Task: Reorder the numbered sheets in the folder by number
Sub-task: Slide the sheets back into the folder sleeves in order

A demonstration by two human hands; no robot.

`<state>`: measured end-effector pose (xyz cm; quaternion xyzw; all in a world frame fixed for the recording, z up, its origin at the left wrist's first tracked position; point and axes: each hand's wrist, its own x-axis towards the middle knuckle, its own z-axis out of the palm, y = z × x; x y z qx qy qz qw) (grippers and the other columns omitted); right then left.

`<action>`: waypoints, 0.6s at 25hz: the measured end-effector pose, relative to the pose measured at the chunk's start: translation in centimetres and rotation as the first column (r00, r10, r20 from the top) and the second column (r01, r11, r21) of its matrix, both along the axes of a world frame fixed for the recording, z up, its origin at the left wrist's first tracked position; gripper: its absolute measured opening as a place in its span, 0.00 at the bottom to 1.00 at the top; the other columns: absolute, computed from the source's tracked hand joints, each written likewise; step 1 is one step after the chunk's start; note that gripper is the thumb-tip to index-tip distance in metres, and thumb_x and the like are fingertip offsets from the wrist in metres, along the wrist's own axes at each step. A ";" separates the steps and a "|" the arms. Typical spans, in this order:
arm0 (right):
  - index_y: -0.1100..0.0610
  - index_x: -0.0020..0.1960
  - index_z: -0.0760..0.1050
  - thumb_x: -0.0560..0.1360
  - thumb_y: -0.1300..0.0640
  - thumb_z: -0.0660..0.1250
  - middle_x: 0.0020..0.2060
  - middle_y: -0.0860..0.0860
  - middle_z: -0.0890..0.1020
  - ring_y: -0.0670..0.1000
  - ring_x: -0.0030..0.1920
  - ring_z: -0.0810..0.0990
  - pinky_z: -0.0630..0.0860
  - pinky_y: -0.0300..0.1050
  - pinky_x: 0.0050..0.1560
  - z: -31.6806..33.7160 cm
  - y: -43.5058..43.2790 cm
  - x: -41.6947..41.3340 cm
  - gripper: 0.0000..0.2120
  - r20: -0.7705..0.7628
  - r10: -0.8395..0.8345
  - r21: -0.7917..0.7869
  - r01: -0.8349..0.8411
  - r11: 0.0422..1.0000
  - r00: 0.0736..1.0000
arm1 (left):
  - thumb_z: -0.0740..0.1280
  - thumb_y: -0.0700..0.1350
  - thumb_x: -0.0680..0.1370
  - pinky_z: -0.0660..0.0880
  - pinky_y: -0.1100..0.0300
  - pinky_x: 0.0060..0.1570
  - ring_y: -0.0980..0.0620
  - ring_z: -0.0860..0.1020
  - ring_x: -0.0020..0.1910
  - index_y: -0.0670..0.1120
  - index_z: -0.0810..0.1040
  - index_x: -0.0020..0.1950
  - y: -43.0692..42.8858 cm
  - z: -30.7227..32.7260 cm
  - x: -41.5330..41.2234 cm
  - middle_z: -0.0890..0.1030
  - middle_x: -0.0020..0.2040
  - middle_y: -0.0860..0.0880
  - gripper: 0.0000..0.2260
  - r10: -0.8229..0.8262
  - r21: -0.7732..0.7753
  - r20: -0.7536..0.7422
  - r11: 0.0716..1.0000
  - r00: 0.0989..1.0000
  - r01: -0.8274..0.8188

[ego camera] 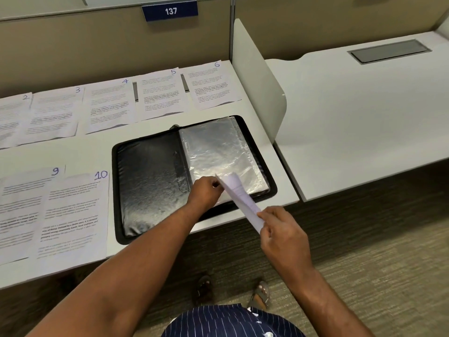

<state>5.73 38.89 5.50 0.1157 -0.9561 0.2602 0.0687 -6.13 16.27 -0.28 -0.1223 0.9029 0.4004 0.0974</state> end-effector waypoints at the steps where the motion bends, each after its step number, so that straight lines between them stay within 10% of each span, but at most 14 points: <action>1: 0.58 0.61 0.83 0.74 0.65 0.73 0.55 0.49 0.81 0.46 0.50 0.80 0.83 0.39 0.49 -0.6 0.0 0.3 0.15 0.023 0.023 0.039 -0.024 0.999 0.999 | 0.70 0.48 0.79 0.80 0.53 0.47 0.51 0.82 0.44 0.48 0.86 0.48 -0.2 0.0 -0.1 0.85 0.44 0.51 0.06 0.013 0.032 -0.008 0.999 1.000 -0.013; 15: 0.58 0.59 0.84 0.71 0.64 0.73 0.54 0.48 0.81 0.46 0.47 0.79 0.79 0.37 0.39 -1.3 1.8 1.5 0.16 0.057 -0.098 0.109 0.092 0.990 0.994 | 0.74 0.44 0.76 0.83 0.48 0.49 0.50 0.84 0.42 0.52 0.85 0.46 -1.4 1.0 0.5 0.86 0.41 0.52 0.02 0.106 0.205 -0.017 0.974 0.994 -0.100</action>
